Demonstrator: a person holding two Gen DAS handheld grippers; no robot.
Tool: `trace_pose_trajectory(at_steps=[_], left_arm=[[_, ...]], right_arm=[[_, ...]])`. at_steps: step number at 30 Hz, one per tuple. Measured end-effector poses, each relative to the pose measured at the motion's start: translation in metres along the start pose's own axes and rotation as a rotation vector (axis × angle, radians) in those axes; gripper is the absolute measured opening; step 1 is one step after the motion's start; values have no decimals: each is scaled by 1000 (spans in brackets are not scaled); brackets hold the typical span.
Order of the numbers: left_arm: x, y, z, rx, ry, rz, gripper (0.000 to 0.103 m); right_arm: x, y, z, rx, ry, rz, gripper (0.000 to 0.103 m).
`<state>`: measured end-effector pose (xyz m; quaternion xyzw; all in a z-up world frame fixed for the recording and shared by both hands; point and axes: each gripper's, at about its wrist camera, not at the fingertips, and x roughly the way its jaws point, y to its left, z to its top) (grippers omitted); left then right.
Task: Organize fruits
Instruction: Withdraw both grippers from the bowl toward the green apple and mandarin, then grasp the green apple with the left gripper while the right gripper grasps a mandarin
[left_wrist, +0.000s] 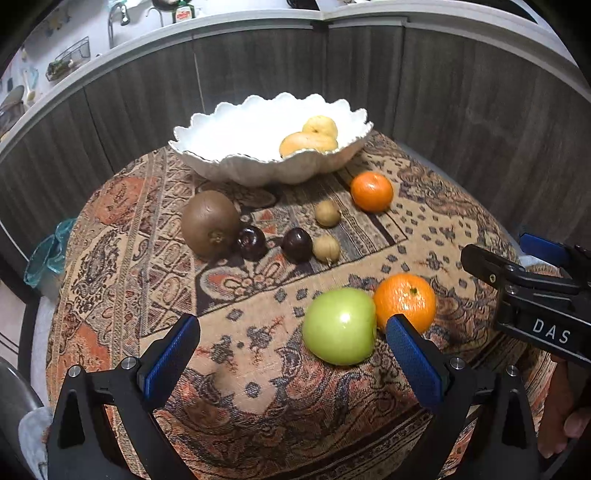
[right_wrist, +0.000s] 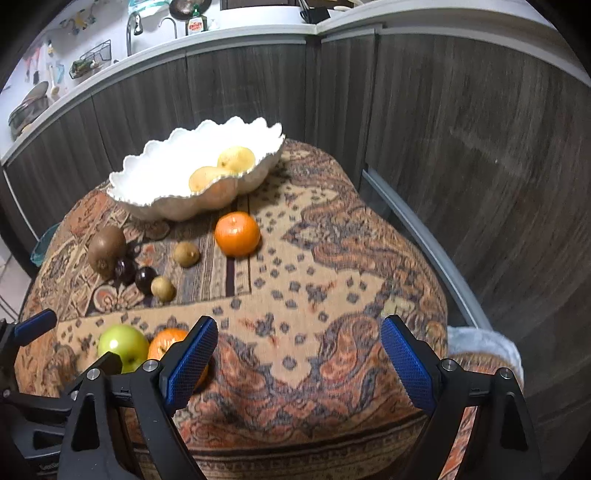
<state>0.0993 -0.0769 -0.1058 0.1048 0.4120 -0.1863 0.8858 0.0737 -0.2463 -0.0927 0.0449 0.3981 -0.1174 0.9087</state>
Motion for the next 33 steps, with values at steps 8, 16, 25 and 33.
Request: trace_pose_trajectory(at_steps=[8, 16, 25, 33], left_arm=[[13, -8, -9, 36, 45, -29, 100], [30, -11, -7, 54, 79, -28, 91], [46, -14, 0, 57, 97, -56, 77], [45, -21, 3, 73, 84, -103, 49]], right_arm=[[6, -6, -13, 13, 39, -12, 91], [10, -3, -15, 10, 48, -13, 91], [17, -4, -16, 20, 66, -16, 91], [18, -7, -15, 36, 64, -6, 91]])
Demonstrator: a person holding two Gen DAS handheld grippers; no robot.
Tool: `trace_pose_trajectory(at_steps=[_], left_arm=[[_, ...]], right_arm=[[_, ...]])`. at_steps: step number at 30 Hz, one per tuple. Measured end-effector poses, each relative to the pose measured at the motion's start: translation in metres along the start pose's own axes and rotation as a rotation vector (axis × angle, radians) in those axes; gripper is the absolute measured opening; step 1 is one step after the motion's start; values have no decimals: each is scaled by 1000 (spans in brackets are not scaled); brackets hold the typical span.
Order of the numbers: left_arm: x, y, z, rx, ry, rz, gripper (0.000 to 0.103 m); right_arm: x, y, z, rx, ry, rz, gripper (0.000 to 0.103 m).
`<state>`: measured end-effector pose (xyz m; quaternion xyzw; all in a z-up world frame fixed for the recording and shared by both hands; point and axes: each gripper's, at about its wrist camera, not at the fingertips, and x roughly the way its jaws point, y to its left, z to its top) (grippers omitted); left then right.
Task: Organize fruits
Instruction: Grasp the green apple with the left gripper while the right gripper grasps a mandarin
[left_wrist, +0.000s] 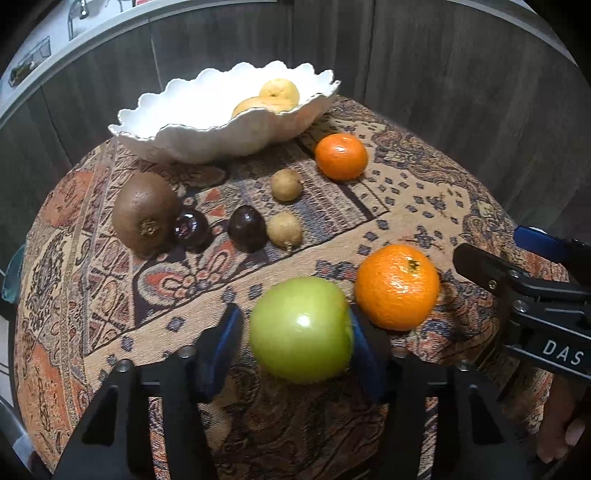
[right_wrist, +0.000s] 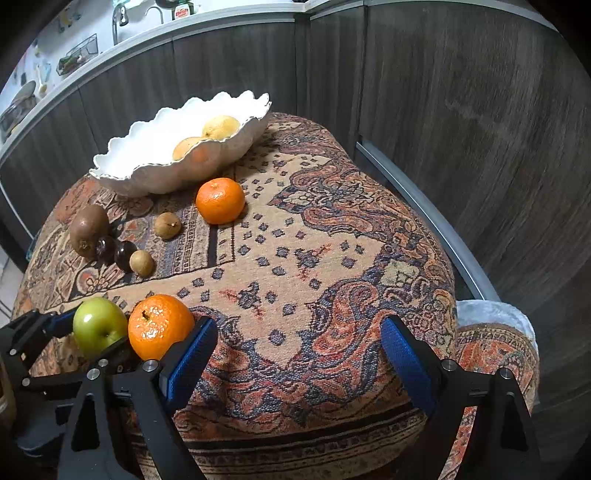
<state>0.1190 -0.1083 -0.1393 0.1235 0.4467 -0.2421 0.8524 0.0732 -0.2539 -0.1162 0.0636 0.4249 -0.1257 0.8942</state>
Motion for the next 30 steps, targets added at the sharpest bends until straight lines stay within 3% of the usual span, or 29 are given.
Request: trace_pose_trajectory(at_steps=[11, 19, 30], left_arm=[[-13, 12, -10, -37, -11, 10, 47], [-34, 41, -21, -95, -45, 67, 47], [-45, 70, -30, -161, -68, 77, 47]], right_arm=[[-9, 8, 2, -20, -23, 4, 91], [-12, 36, 3, -68, -46, 37, 91], [-10, 76, 0, -135, -35, 83, 91]])
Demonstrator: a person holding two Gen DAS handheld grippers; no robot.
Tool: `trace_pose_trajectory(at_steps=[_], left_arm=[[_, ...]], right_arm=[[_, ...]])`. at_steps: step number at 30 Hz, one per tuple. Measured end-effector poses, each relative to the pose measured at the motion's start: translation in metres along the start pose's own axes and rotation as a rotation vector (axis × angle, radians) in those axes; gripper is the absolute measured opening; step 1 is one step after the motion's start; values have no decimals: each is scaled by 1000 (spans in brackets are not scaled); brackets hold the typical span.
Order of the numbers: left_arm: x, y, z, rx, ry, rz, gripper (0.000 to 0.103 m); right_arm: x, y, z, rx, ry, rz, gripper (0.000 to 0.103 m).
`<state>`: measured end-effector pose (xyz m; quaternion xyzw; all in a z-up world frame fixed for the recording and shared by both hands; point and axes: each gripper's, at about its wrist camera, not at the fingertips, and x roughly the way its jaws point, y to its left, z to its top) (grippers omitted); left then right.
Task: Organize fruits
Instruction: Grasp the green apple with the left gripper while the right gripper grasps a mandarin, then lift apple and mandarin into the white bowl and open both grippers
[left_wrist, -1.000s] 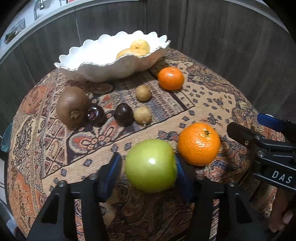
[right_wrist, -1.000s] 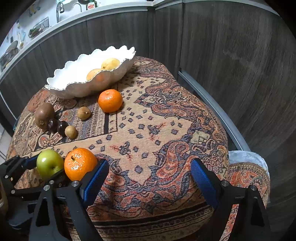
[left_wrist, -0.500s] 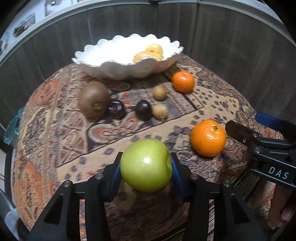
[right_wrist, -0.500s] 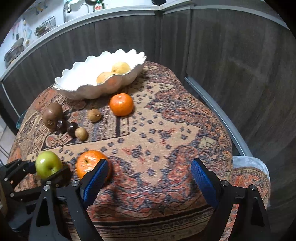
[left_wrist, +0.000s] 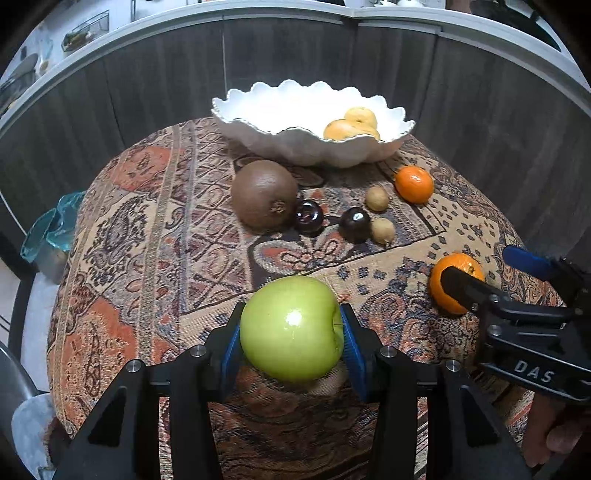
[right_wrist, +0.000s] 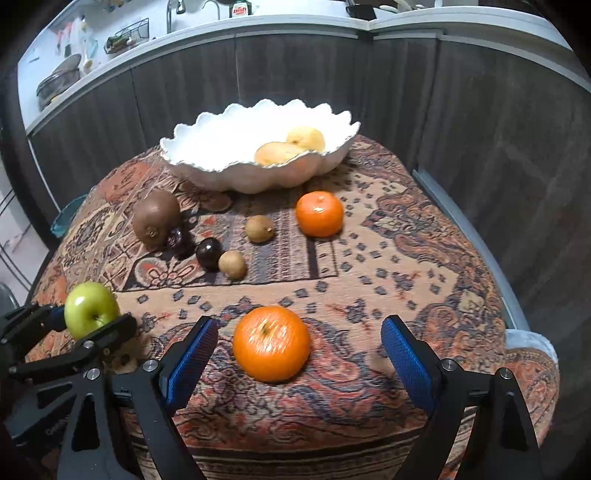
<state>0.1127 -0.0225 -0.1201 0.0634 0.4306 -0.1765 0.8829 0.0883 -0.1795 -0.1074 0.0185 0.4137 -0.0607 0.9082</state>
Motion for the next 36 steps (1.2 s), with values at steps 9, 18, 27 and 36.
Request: trace_pose_trajectory(at_steps=[9, 18, 27, 36], left_arm=[[3, 7, -2, -19, 4, 8, 47], [5, 3, 4, -15, 1, 14, 47], [4, -1, 21, -9, -28, 14, 47], [4, -2, 62, 7, -94, 23, 47]], right_arm=[[24, 6, -6, -2, 57, 26, 70], [28, 4, -8, -2, 60, 49, 48], [19, 0, 4, -3, 26, 63, 47], [14, -9, 37, 2, -49, 56, 47]])
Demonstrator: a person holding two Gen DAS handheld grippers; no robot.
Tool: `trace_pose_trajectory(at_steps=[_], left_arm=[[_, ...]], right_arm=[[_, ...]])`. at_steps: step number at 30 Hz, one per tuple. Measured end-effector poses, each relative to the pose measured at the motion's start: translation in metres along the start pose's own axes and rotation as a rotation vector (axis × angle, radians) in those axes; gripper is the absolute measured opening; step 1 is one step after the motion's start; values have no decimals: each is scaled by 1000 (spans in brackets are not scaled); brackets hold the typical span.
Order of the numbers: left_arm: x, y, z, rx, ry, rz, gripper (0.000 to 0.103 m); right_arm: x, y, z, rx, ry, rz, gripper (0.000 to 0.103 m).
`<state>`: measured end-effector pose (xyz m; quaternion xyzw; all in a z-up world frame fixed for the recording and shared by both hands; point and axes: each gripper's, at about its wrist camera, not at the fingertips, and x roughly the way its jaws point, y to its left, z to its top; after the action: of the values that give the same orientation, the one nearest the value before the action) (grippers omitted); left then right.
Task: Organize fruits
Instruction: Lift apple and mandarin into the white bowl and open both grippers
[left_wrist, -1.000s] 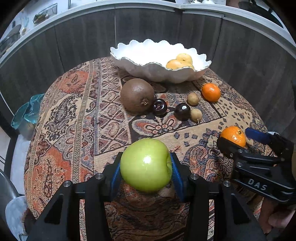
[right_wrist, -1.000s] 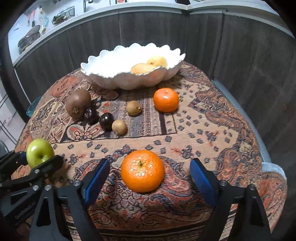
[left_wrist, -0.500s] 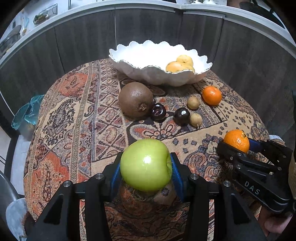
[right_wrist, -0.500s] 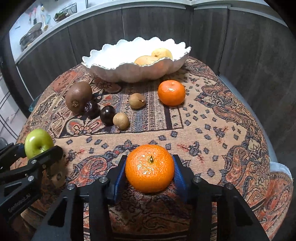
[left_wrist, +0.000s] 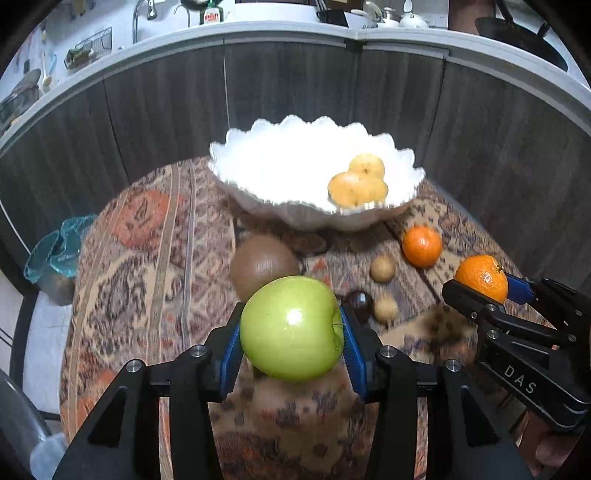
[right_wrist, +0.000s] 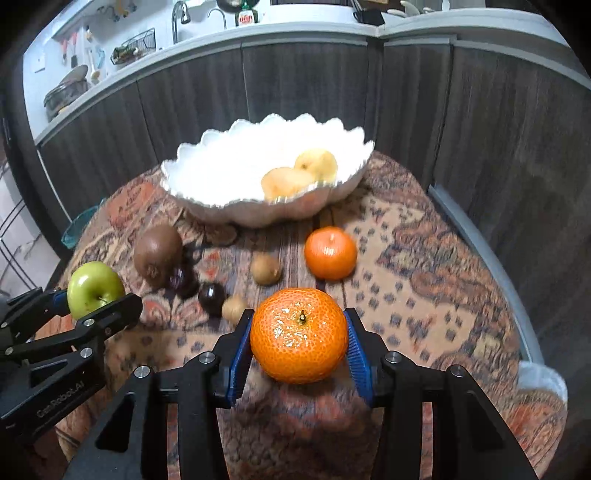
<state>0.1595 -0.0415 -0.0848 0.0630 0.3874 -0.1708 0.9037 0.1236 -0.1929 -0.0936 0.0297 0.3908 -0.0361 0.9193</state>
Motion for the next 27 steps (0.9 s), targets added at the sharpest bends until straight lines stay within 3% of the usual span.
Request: trace_pose_trajectory(at_steps=[13, 27], left_arm=[[18, 3, 73, 6, -77, -3, 47], [65, 28, 139, -40, -79, -3, 47]], right_arm=[[7, -11, 71, -10, -109, 7, 47], [52, -15, 159, -57, -149, 12, 47]])
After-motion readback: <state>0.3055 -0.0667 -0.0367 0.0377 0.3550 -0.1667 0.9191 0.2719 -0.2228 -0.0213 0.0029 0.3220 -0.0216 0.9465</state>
